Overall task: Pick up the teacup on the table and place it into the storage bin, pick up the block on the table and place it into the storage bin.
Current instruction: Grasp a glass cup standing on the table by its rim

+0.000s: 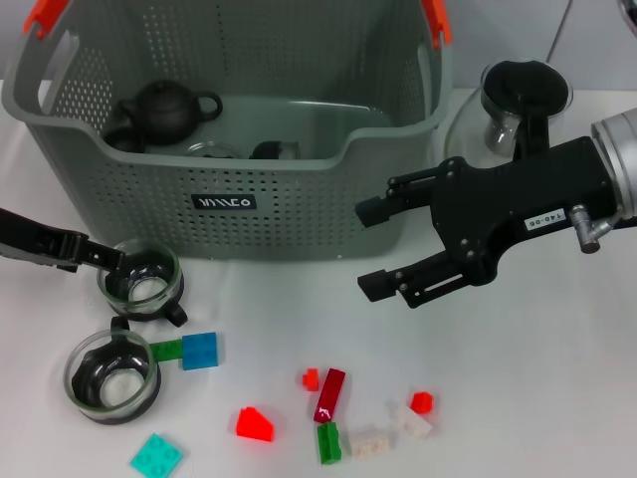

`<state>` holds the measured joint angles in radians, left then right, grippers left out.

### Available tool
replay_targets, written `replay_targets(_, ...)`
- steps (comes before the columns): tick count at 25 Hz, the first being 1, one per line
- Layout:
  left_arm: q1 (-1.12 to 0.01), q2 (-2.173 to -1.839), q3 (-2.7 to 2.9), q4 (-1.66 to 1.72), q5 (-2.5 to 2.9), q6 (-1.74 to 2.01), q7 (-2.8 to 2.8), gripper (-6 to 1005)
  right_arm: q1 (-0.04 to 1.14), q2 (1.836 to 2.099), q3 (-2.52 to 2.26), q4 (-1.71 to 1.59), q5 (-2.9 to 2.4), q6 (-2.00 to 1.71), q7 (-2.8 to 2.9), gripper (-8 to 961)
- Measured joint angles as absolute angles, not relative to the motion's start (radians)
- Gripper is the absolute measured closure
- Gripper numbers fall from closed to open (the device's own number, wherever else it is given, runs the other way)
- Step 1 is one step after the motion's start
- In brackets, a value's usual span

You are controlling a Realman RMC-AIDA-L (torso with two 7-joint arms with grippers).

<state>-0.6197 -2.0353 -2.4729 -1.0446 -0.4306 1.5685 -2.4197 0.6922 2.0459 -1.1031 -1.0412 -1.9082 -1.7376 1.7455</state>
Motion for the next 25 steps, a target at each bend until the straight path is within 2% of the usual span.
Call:
replay_targets(9, -0.618, -2.057, -2.467, -1.041, -0.429, 1.538, -2.431, 150, 0.687, 2.046, -1.101, -1.042, -1.908, -1.733, 1.743, 96)
replay_targets(25, -0.608, -2.067, -2.467, -0.993, -0.434, 1.474, -2.420, 167, 0.686, 2.048, -1.101, -1.040, -1.921, -1.726, 1.737, 96)
